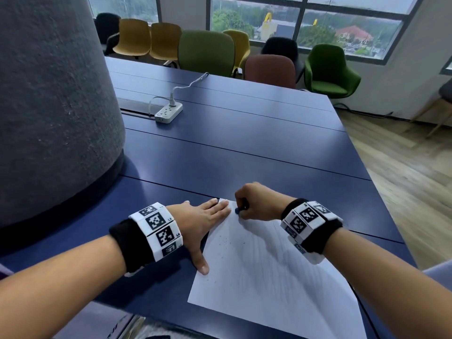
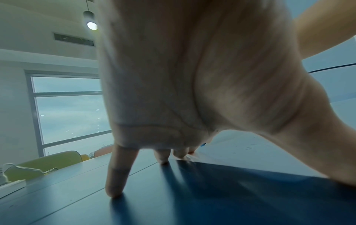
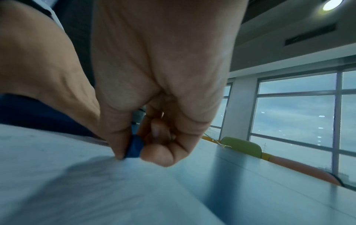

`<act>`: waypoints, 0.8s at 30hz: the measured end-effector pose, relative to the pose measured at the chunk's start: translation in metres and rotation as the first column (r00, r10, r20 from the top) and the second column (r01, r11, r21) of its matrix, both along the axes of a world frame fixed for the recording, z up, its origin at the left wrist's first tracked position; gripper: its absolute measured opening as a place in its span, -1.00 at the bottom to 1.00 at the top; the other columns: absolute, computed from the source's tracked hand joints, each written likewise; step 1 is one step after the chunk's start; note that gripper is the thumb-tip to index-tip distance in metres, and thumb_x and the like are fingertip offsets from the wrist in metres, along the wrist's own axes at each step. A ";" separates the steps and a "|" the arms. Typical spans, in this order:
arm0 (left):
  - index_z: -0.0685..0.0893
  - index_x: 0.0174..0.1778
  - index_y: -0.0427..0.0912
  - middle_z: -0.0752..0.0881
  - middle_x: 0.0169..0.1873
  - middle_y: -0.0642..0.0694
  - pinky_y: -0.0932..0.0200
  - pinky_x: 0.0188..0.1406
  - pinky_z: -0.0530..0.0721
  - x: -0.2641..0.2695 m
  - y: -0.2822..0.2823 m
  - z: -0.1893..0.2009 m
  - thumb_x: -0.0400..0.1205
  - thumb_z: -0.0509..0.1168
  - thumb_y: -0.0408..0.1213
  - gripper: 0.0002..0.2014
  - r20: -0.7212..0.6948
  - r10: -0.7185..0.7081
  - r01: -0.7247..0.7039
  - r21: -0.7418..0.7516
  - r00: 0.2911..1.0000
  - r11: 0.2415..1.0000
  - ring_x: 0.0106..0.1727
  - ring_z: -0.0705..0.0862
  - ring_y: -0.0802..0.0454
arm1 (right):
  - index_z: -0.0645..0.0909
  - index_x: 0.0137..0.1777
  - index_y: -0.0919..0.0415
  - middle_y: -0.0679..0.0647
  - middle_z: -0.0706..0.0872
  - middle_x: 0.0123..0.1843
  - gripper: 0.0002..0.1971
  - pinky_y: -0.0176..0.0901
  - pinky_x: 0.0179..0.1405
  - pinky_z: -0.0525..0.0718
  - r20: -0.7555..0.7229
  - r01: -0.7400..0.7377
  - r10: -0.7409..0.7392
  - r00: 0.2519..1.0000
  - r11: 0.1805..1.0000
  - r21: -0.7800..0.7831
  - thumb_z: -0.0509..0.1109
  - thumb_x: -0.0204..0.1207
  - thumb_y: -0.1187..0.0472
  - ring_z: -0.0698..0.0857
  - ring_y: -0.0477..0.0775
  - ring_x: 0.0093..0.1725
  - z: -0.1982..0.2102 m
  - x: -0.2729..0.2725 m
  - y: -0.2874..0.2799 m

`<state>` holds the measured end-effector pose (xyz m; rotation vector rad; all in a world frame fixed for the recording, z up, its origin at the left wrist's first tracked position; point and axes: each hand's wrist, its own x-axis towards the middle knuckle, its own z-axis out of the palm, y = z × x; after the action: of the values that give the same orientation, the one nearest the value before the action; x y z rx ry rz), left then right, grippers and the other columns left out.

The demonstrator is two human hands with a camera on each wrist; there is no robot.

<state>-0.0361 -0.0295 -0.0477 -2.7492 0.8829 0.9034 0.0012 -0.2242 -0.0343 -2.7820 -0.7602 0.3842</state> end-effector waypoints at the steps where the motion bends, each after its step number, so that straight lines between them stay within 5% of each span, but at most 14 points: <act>1: -0.43 0.68 0.06 -0.44 0.65 0.20 -0.48 0.60 -0.01 0.000 0.000 0.000 0.20 0.56 0.38 0.47 0.008 -0.003 0.003 -0.004 1.000 1.000 0.65 -0.44 0.21 | 0.53 -0.34 0.11 -0.07 0.57 -0.40 -0.79 -0.24 -0.42 0.42 -0.017 -0.030 0.030 0.999 1.000 0.007 0.49 0.44 0.20 0.56 0.04 -0.34 -0.002 -0.004 0.000; 4: -0.44 0.68 0.08 -0.43 0.66 0.18 -0.47 0.59 0.01 0.001 0.000 0.000 0.18 0.57 0.38 0.48 0.012 -0.003 0.003 -0.008 1.000 1.000 0.65 -0.43 0.20 | 0.58 -0.32 0.13 -0.09 0.60 -0.40 -0.82 -0.36 -0.48 0.44 -0.163 -0.131 0.126 0.979 0.991 -0.020 0.55 0.40 0.22 0.51 -0.16 -0.46 0.002 -0.017 0.002; 8: -0.40 0.69 0.15 -0.42 0.67 0.13 -0.46 0.57 0.07 0.000 -0.002 0.002 0.20 0.57 0.36 0.44 0.016 -0.019 0.019 0.000 1.000 1.000 0.66 -0.43 0.15 | 0.54 -0.35 0.09 -0.10 0.61 -0.39 -0.79 -0.28 -0.43 0.44 -0.049 -0.077 0.076 0.996 0.997 -0.024 0.51 0.43 0.19 0.50 -0.19 -0.44 0.004 -0.018 -0.001; 10: -0.38 0.69 0.15 -0.41 0.68 0.10 -0.43 0.57 0.11 -0.001 -0.004 0.003 0.21 0.58 0.34 0.42 0.020 -0.029 0.029 0.008 0.999 1.000 0.67 -0.43 0.13 | 0.50 -0.37 0.05 -0.17 0.57 -0.41 -0.75 -0.42 -0.47 0.39 -0.072 -0.118 0.116 0.991 0.993 -0.023 0.51 0.43 0.22 0.50 -0.25 -0.45 0.003 -0.029 -0.001; 13: -0.37 0.70 0.15 -0.40 0.69 0.08 -0.37 0.58 0.17 -0.002 -0.004 0.004 0.22 0.58 0.33 0.41 0.035 -0.035 0.034 0.028 0.999 0.999 0.67 -0.42 0.12 | 0.53 -0.36 0.02 -0.19 0.59 -0.41 -0.75 -0.50 -0.50 0.42 -0.222 -0.209 0.195 0.955 0.977 -0.045 0.56 0.39 0.21 0.52 -0.25 -0.45 0.005 -0.044 0.001; 18: -0.37 0.70 0.16 -0.40 0.68 0.10 -0.37 0.57 0.17 -0.003 -0.005 0.004 0.22 0.59 0.33 0.42 0.034 -0.026 0.025 0.015 0.999 1.000 0.67 -0.42 0.13 | 0.57 -0.32 0.10 -0.15 0.56 -0.42 -0.81 -0.33 -0.43 0.42 -0.068 -0.054 0.057 0.996 0.998 0.036 0.53 0.42 0.18 0.50 -0.22 -0.47 0.003 -0.039 -0.006; 22: -0.35 0.70 0.15 -0.39 0.69 0.11 -0.33 0.57 0.20 -0.004 -0.005 0.006 0.23 0.59 0.32 0.41 0.044 -0.030 0.029 0.022 0.999 0.999 0.68 -0.40 0.13 | 0.67 -0.24 0.13 -0.20 0.62 -0.41 -0.89 -0.49 -0.50 0.44 -0.275 -0.181 0.173 0.946 0.984 -0.004 0.57 0.37 0.19 0.54 -0.26 -0.47 0.005 -0.059 -0.003; 24: -0.35 0.70 0.15 -0.39 0.69 0.10 -0.30 0.57 0.21 -0.003 -0.005 0.005 0.22 0.58 0.33 0.41 0.047 -0.035 0.034 0.026 0.998 0.999 0.68 -0.40 0.13 | 0.63 -0.28 0.08 -0.17 0.60 -0.42 -0.85 -0.47 -0.52 0.41 -0.229 -0.163 0.153 0.961 0.986 -0.025 0.56 0.39 0.14 0.52 -0.20 -0.47 0.007 -0.055 -0.003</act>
<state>-0.0394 -0.0349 -0.0427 -2.7134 0.9018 0.8335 -0.0535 -0.2272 -0.0275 -2.6610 -0.9292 0.7423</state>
